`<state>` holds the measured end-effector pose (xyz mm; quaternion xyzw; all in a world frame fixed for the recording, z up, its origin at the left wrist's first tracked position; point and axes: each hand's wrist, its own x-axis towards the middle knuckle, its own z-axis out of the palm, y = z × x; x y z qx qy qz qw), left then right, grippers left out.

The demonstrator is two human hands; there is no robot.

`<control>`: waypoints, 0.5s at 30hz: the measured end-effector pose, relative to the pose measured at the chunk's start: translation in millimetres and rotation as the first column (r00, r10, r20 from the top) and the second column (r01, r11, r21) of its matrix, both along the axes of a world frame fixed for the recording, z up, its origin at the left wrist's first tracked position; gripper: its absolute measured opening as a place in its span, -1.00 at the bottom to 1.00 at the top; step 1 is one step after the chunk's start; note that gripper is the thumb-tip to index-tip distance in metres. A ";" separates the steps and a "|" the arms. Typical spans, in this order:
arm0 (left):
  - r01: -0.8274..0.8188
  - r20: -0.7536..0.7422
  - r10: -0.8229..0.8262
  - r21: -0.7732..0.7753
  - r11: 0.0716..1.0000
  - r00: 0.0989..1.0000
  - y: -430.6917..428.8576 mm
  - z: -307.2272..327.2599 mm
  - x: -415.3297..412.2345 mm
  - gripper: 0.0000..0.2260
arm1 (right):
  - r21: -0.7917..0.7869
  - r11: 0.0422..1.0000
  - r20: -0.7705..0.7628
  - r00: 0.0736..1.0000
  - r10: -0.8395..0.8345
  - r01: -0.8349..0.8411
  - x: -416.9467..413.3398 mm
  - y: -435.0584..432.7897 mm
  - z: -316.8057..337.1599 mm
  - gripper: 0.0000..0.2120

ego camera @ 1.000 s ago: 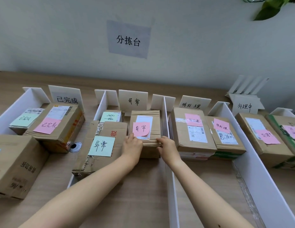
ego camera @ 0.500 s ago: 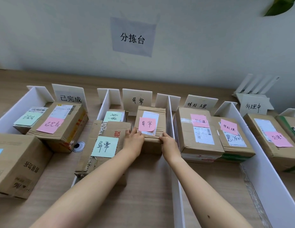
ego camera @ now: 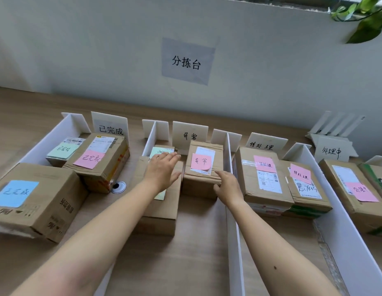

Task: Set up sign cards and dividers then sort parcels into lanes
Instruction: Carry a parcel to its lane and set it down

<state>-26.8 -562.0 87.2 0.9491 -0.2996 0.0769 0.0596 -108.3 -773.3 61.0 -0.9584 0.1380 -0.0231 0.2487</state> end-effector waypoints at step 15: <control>-0.492 0.230 0.438 0.306 0.815 0.869 276.3 94.8 -79.3 -0.33 | -0.160 0.955 0.206 0.938 0.280 -0.250 -3.4 233.4 105.1 -0.58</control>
